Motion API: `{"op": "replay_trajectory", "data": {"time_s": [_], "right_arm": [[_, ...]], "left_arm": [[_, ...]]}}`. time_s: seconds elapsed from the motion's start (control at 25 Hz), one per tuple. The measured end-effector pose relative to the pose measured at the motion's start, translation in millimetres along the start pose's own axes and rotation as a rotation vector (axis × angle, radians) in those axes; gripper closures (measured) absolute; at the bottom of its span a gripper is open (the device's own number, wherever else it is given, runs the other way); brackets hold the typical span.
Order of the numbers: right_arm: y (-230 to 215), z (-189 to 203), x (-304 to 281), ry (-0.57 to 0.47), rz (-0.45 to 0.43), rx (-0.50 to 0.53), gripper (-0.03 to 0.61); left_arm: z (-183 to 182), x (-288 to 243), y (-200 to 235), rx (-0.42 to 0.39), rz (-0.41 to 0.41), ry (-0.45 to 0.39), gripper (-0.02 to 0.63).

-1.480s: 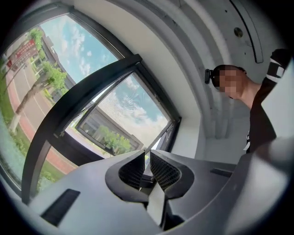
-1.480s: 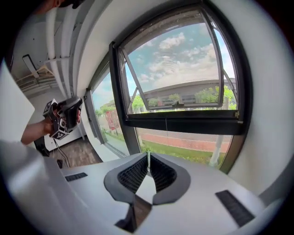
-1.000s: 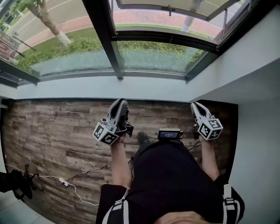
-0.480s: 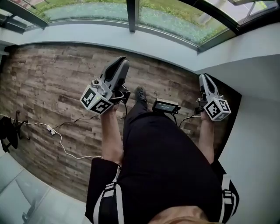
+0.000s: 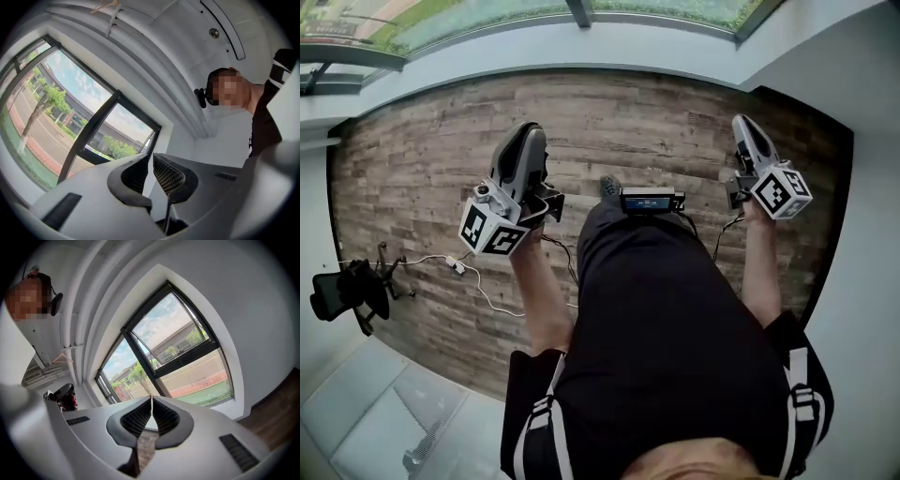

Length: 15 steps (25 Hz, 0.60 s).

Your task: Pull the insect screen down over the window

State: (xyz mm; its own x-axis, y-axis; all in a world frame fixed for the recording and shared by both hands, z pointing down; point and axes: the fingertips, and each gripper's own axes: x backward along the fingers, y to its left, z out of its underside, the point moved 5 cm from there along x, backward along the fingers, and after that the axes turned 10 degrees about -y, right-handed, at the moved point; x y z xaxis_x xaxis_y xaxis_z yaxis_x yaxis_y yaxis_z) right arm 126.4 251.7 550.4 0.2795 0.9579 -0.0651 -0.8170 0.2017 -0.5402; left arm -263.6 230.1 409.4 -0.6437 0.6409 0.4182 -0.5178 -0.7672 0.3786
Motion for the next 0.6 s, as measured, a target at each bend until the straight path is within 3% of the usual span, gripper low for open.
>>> {"op": "replay_trajectory", "data": {"time_s": [0.2, 0.36, 0.6], "right_arm": [[25.9, -5.8, 44.5, -0.070, 0.066, 0.030, 0.560], [61.7, 12.8, 68.2, -0.095, 0.135, 0.041, 0.560], [179.0, 71.0, 107.2, -0.129, 0.213, 0.053, 0.560]], "left_arm": [[-11.6, -4.0, -22.6, 0.013, 0.132, 0.010, 0.574], [-26.2, 22.6, -22.8, 0.024, 0.205, 0.043, 0.574], [-65.5, 111.9, 8.1, 0.094, 0.249, 0.054, 0.574]]}}
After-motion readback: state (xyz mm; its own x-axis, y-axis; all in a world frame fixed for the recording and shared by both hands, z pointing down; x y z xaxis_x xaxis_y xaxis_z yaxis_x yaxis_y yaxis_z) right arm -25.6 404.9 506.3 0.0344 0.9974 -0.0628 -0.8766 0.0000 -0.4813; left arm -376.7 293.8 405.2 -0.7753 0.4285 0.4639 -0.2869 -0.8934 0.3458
